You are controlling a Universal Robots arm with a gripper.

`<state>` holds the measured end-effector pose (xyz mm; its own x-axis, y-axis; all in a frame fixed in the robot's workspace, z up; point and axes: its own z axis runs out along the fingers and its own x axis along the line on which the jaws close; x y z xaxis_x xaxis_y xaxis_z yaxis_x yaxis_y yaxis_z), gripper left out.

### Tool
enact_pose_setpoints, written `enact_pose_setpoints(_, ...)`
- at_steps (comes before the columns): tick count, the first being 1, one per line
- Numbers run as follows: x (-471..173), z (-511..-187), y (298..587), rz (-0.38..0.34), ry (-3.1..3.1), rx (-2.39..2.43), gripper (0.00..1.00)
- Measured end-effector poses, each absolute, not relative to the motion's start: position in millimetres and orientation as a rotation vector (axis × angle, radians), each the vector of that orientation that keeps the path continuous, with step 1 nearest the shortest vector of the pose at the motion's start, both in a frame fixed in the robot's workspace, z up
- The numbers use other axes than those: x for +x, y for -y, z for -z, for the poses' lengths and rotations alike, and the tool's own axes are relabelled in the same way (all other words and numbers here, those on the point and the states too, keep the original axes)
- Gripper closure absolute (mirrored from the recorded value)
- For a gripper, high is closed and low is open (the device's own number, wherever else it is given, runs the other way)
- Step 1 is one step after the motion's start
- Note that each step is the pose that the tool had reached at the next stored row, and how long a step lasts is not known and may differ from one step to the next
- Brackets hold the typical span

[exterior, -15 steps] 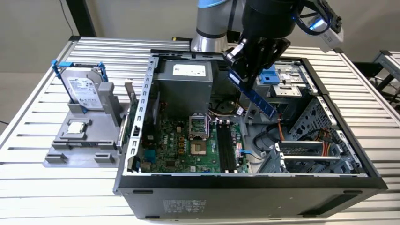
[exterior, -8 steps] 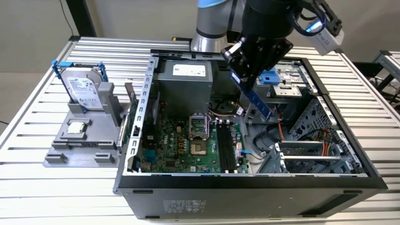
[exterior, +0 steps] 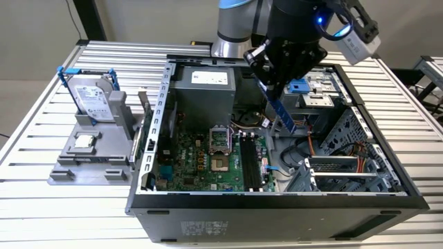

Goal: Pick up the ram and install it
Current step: 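Insert the ram into the slot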

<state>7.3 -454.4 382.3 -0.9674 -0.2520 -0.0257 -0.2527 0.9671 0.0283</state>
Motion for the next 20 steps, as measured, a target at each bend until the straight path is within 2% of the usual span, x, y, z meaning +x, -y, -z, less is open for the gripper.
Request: enact_pose_setpoints(20,11.6,-374.1,454.4,-0.048,-3.106,-0.275,1.00)
